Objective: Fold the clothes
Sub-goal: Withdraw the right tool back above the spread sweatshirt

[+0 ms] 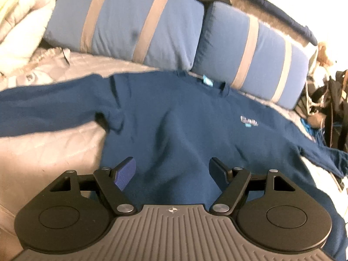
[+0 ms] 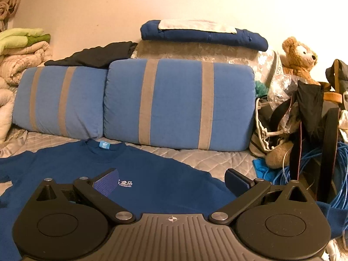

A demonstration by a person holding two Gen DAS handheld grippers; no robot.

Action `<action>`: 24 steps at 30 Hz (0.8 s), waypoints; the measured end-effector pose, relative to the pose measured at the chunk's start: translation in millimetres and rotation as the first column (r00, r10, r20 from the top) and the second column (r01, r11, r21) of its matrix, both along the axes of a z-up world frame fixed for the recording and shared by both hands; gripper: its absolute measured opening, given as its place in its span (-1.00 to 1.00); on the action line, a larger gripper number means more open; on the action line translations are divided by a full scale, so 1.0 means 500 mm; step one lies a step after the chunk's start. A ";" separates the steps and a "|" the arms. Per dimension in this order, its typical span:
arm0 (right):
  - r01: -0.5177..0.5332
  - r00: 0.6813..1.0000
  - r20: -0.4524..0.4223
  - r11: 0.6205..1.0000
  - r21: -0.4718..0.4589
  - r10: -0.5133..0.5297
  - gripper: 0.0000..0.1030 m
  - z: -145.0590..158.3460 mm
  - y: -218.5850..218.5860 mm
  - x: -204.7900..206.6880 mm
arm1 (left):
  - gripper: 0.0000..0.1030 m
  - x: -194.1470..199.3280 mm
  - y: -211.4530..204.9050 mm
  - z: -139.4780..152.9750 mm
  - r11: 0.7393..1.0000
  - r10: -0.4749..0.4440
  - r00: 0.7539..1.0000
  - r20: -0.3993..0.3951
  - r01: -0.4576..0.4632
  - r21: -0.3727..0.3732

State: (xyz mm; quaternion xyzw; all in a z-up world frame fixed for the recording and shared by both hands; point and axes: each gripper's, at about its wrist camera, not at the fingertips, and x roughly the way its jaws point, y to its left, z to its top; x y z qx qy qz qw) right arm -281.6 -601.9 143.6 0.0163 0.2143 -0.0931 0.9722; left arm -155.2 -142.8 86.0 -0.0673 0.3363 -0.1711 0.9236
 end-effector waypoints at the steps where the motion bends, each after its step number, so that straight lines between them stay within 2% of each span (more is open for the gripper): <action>1: -0.003 1.000 0.003 1.000 0.006 0.003 1.00 0.000 0.004 -0.005 | 0.44 -0.004 0.007 0.010 1.000 0.004 1.000 0.015 -0.004 -0.009; 6: -0.026 1.000 0.001 0.999 0.038 0.026 1.00 -0.009 0.029 -0.029 | 0.44 -0.030 0.064 0.064 0.997 0.050 0.995 0.085 -0.045 -0.063; 12: -0.075 0.997 -0.013 0.996 0.055 0.076 1.00 -0.024 0.045 -0.067 | 0.44 -0.073 0.153 0.097 0.998 0.067 0.987 0.143 -0.063 -0.028; 16: -0.084 0.996 -0.027 0.993 0.080 0.086 1.00 -0.037 0.031 -0.093 | 0.44 -0.092 0.224 0.080 0.994 0.102 0.988 0.120 -0.097 -0.047; 20: -0.067 0.996 -0.052 0.994 0.089 0.072 1.00 -0.052 0.010 -0.115 | 0.44 -0.113 0.290 0.053 0.988 0.096 0.993 0.066 -0.087 -0.129; 24: -0.028 0.997 -0.065 0.994 0.108 0.035 1.00 -0.066 -0.018 -0.137 | 0.44 -0.140 0.321 0.023 0.980 0.054 0.999 0.005 -0.052 -0.194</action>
